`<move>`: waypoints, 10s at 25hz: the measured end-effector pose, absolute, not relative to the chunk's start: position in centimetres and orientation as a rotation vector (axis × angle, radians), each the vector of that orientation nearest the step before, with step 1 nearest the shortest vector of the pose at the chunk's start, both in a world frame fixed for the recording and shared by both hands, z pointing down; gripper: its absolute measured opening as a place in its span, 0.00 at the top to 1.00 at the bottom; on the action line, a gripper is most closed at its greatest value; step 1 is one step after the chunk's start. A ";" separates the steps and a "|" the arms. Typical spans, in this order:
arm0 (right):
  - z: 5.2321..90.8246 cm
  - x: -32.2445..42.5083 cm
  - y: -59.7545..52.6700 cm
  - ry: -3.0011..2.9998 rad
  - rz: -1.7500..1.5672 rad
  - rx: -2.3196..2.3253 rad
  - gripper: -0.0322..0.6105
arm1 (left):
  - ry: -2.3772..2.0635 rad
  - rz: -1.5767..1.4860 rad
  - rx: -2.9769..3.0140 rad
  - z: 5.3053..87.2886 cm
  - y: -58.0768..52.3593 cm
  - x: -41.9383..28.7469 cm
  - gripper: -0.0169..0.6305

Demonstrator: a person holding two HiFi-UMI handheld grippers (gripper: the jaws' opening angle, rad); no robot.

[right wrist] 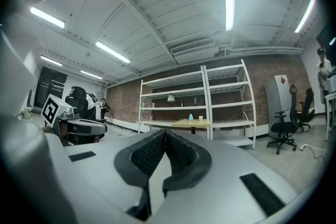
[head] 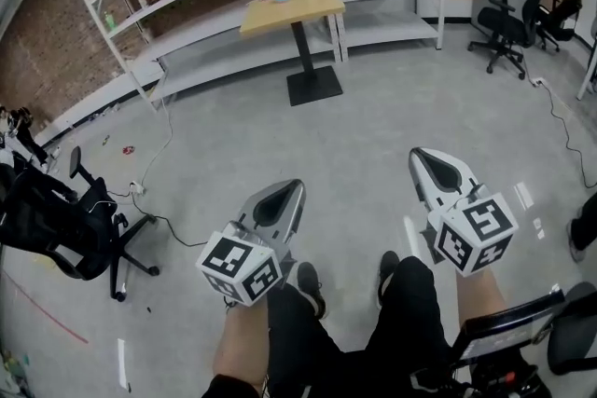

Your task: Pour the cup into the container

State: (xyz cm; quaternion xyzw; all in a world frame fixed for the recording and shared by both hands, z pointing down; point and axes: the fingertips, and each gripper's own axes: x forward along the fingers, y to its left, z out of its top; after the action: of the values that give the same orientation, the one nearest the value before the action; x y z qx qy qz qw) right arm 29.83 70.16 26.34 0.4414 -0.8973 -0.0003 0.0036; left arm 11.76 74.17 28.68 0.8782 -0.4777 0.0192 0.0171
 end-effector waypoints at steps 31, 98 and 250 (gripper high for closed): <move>28.0 19.8 30.8 -2.806 0.081 1.349 0.95 | -1.530 0.066 2.694 28.8 35.5 1.6 0.98; 33.2 -5.2 -73.4 -2.656 0.207 1.096 0.44 | -1.246 0.208 2.795 33.0 -61.4 -19.1 0.98; 25.1 -19.4 -73.0 -2.282 -0.633 0.733 0.49 | -0.902 0.237 2.952 34.2 -57.5 -17.2 0.98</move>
State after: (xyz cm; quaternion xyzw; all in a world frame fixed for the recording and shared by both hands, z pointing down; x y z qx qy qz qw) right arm -19.37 -72.97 25.14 0.2795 -0.8704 -0.2415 0.3255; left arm -17.19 -57.48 34.16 0.9533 -0.2913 0.0766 0.0230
